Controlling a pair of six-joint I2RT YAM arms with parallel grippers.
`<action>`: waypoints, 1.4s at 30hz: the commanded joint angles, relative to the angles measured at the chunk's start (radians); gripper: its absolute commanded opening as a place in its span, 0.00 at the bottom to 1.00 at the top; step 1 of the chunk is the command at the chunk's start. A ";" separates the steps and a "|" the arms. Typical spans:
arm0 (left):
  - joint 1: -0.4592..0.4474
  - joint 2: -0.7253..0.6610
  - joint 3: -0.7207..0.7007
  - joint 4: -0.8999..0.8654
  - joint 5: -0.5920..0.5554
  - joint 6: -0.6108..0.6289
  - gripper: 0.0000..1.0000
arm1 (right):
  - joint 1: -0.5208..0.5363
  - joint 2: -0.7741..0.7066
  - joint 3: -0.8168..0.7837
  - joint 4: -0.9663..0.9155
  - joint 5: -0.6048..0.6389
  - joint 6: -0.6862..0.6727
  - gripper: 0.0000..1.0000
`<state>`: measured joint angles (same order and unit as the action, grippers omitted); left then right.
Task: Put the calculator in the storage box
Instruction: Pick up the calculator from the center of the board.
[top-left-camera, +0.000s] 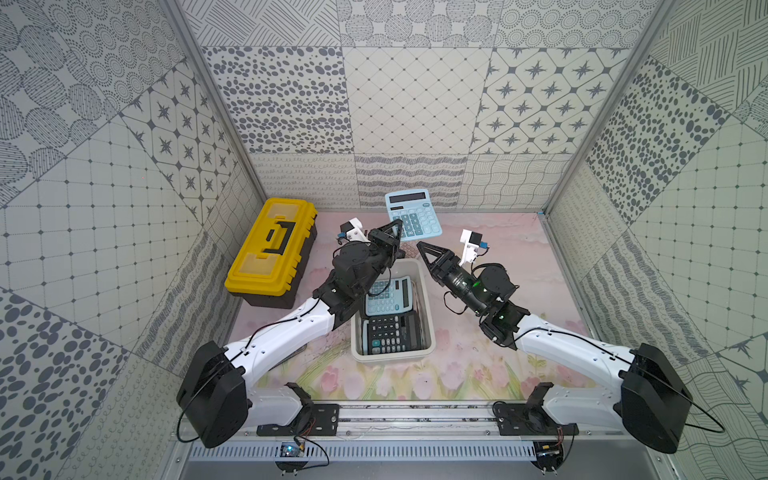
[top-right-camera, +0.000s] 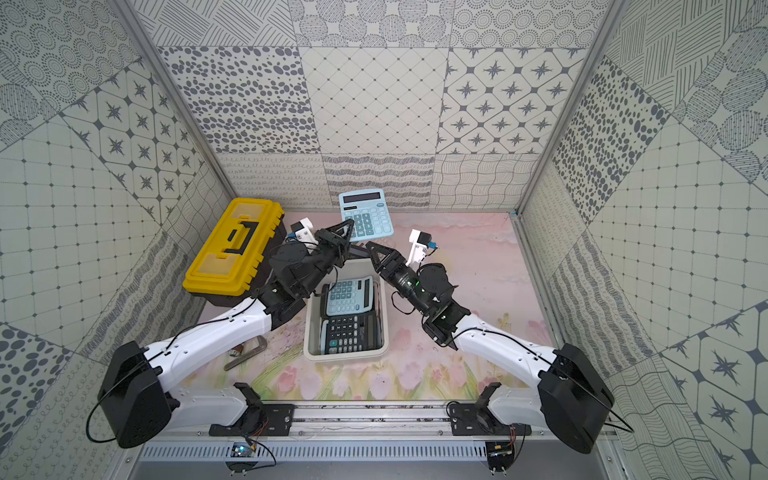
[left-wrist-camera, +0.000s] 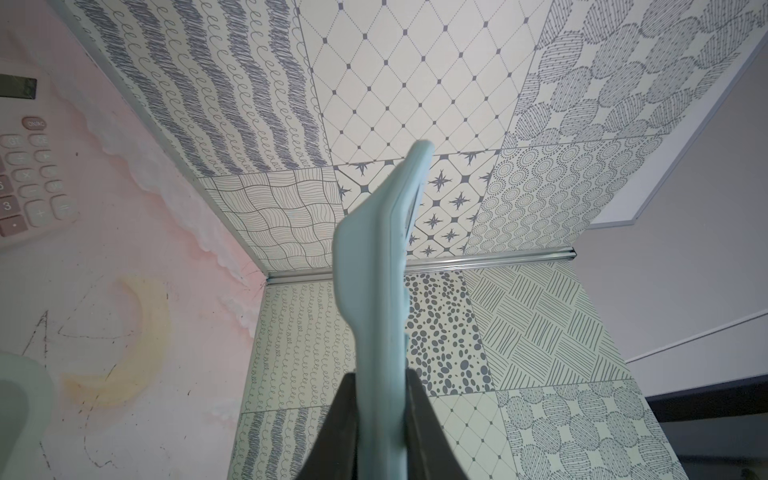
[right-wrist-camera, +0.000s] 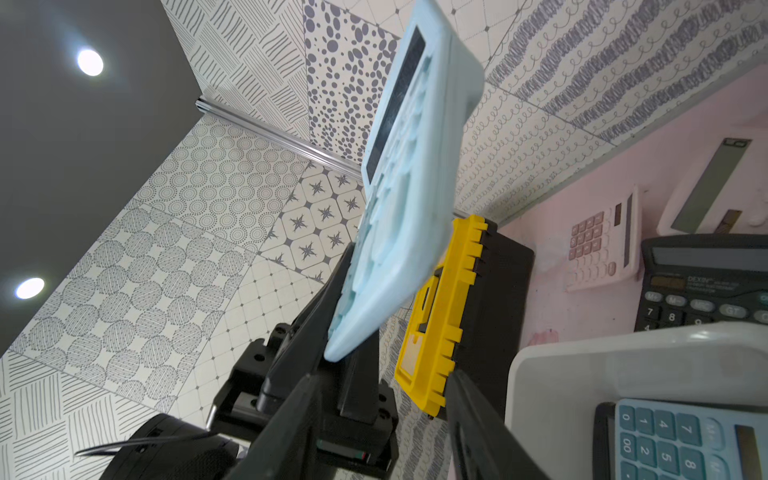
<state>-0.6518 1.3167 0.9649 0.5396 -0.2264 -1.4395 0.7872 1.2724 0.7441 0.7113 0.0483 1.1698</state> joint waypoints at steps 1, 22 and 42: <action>-0.008 0.001 -0.023 0.214 -0.034 -0.008 0.00 | 0.007 0.030 0.038 0.145 0.063 0.023 0.50; -0.009 -0.027 -0.078 0.248 0.002 0.014 0.03 | 0.006 0.188 0.145 0.284 0.024 0.131 0.16; 0.083 -0.310 0.142 -0.798 0.141 0.404 1.00 | -0.104 -0.092 0.234 -0.450 -0.213 -0.119 0.00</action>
<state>-0.6174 1.0607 1.0267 0.2382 -0.1883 -1.2621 0.7029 1.2293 0.9176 0.4213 -0.0597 1.1564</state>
